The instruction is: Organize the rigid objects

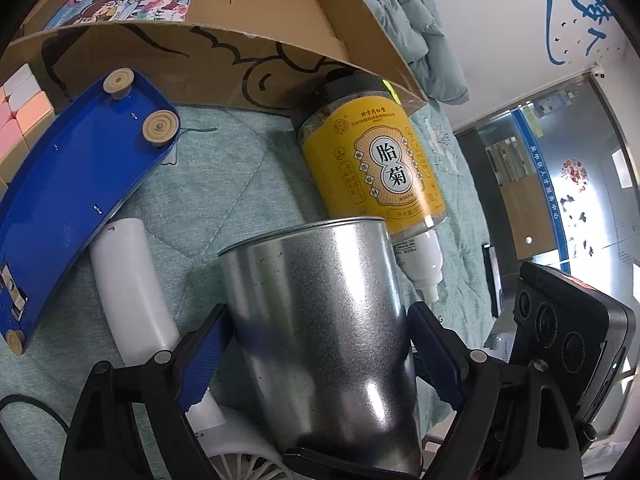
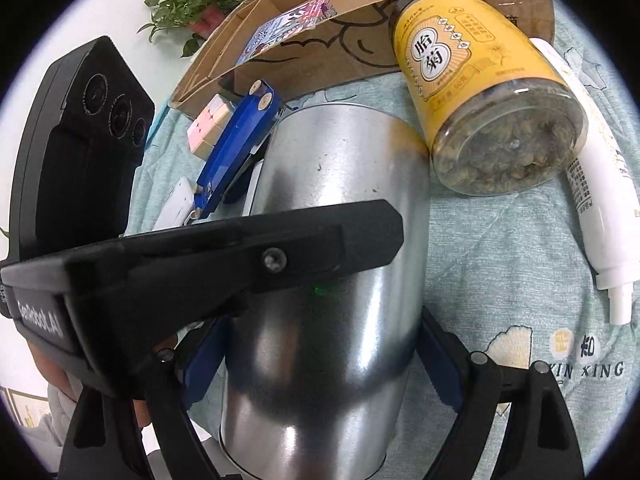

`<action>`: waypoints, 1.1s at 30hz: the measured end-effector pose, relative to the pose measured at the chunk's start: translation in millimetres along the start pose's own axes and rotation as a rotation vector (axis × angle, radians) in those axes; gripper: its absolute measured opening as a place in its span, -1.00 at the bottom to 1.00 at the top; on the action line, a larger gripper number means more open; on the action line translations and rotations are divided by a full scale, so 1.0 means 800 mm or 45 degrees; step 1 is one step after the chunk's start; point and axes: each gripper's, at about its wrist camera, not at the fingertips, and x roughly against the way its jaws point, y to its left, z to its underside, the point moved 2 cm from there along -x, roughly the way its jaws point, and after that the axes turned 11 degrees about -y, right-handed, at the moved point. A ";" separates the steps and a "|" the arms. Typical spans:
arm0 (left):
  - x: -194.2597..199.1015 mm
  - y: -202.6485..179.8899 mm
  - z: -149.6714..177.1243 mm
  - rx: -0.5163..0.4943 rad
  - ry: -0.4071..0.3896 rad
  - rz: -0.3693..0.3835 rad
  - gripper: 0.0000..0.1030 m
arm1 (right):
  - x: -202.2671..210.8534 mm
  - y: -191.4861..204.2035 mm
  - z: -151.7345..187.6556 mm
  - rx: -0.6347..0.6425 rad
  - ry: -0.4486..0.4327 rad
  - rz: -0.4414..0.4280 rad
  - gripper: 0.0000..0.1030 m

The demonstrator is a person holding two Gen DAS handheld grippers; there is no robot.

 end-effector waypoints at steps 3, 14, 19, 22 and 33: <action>0.021 -0.014 -0.003 -0.037 -0.043 0.033 0.64 | 0.011 0.013 -0.002 0.063 -0.047 0.067 0.68; 0.162 -0.097 -0.054 -0.320 -0.425 0.102 0.62 | 0.100 0.107 -0.053 0.349 -0.424 0.144 0.68; 0.224 -0.114 -0.087 -0.419 -0.542 0.140 0.62 | 0.123 0.142 -0.079 0.458 -0.546 0.173 0.68; 0.246 -0.117 -0.104 -0.462 -0.575 0.155 0.62 | 0.128 0.155 -0.094 0.492 -0.591 0.194 0.68; 0.260 -0.123 -0.170 -0.528 -0.622 0.225 0.62 | 0.123 0.156 -0.143 0.564 -0.666 0.280 0.68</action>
